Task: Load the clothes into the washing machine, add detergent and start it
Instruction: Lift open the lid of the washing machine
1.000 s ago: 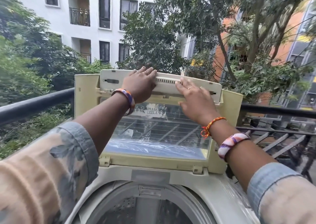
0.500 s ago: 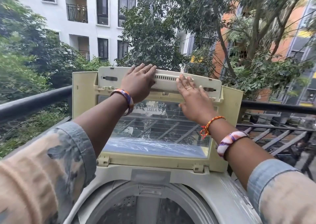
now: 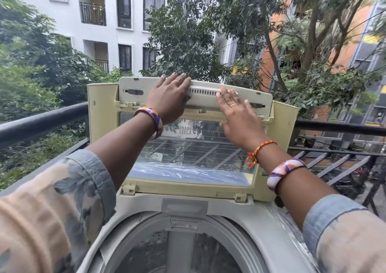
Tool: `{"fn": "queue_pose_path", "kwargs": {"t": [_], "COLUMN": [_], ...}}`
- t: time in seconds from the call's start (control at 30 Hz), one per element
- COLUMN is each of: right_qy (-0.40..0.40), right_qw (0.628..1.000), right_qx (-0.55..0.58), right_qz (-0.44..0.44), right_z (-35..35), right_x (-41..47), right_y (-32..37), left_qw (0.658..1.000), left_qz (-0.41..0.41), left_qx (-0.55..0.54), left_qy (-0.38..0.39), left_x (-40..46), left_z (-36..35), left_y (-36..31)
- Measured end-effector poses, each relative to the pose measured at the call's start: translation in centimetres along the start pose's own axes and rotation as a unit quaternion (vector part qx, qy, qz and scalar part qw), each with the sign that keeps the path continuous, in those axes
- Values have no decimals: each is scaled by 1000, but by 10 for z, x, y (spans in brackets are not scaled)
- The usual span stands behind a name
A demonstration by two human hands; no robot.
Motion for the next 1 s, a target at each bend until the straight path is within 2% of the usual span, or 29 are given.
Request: {"fn": "queue_pose_path", "kwargs": {"t": [0.3, 0.47, 0.57, 0.73, 0.87, 1.0], "right_qy": [-9, -29, -45, -33, -8, 29], "right_qw": [1000, 999, 998, 997, 996, 990], "right_qx": [11, 32, 45, 67, 90, 122], "right_qz": [-2, 4, 13, 6, -23, -66], "right_z": [5, 17, 25, 25, 16, -6], "right_x": [-12, -39, -68, -124, -172, -225], "right_y": [5, 8, 7, -18, -73, -145], "left_qw": [999, 999, 996, 991, 984, 963], "left_qz": [-1, -23, -63, -101, -117, -161], "left_qx": [23, -27, -55, -86, -124, -167], "left_qy": [25, -23, -34, 19, 54, 135], "left_x": [-11, -48, -76, -99, -102, -109], "left_z": [5, 23, 27, 17, 4, -28], "left_y": [-7, -36, -67, -130, -202, -297]}}
Point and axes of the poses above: each hand's wrist, its own x-axis towards the middle knuckle, its own z-axis out of the back of the hand, y = z × x, the point moved 9 cm from there along x, towards the middle knuckle, and after that the axes turned 7 degrees about y, right-handed, at the moved point
